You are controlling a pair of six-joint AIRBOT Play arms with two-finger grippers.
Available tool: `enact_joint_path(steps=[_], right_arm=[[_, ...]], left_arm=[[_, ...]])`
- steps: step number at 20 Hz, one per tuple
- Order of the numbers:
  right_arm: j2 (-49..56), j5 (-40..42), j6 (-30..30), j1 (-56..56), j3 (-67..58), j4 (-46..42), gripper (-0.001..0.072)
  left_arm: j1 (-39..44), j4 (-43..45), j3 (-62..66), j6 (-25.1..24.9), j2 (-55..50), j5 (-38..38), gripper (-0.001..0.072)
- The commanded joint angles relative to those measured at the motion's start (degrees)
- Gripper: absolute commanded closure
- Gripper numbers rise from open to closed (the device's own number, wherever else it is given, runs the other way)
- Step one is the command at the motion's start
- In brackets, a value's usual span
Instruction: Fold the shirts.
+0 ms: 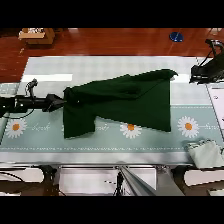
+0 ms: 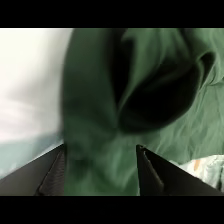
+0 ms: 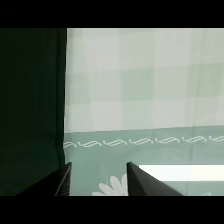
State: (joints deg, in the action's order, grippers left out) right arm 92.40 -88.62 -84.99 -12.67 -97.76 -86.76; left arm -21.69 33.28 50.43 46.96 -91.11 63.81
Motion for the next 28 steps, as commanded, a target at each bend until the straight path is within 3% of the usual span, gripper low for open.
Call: enact_joint_path(steps=[1,3,5,6,11,13,16,17,18,21,25,28], right_arm=[[-1.0,0.0,-0.3,0.0,0.0,0.1,0.0276],[-1.7,0.0,-0.3,0.0,0.0,0.1,0.0276],[-2.6,-0.1,-0.3,0.0,0.0,-0.8,0.0276],[-3.0,-0.2,-0.2,-0.2,0.0,-1.5,0.0276],[-4.3,-8.6,1.3,-5.8,1.7,-1.7,0.0275],[-7.7,-9.6,1.2,-9.6,9.8,1.2,0.0274],[-18.7,2.5,0.7,-13.6,31.2,8.6,0.0274],[-21.9,6.3,1.2,-14.2,38.0,12.0,0.0243],[-24.7,9.3,1.8,-14.5,44.6,15.3,0.0165],[-28.2,15.8,2.5,-14.5,59.1,22.7,0.0165],[-28.2,22.1,5.0,-14.5,68.5,32.4,0.0165],[-28.2,24.7,5.1,-13.4,70.0,34.4,0.0174]], left_arm=[[2.9,0.8,2.8,-0.2,-2.1,-1.8,0.0231],[3.3,0.8,3.3,-0.2,-2.6,-1.6,0.0518],[2.8,1.1,3.3,-0.3,-2.6,-0.5,0.0661],[2.2,1.1,3.3,-0.3,-2.6,0.3,0.0683],[-3.0,1.0,3.3,-0.3,-2.6,7.5,0.0684],[-4.5,1.0,3.3,-0.5,-2.6,9.8,0.0685],[-4.6,1.0,3.3,-0.9,-2.6,11.5,0.0685],[-4.3,1.0,3.3,-0.9,-2.6,11.5,0.0685],[-4.2,1.0,3.3,-0.9,-2.6,11.5,0.0685],[-3.9,0.6,3.3,-0.9,-2.6,12.3,0.0685],[-3.9,0.6,3.3,-0.9,-2.6,13.8,0.0684],[-3.9,0.6,3.3,-0.9,-2.6,13.9,0.0684]])
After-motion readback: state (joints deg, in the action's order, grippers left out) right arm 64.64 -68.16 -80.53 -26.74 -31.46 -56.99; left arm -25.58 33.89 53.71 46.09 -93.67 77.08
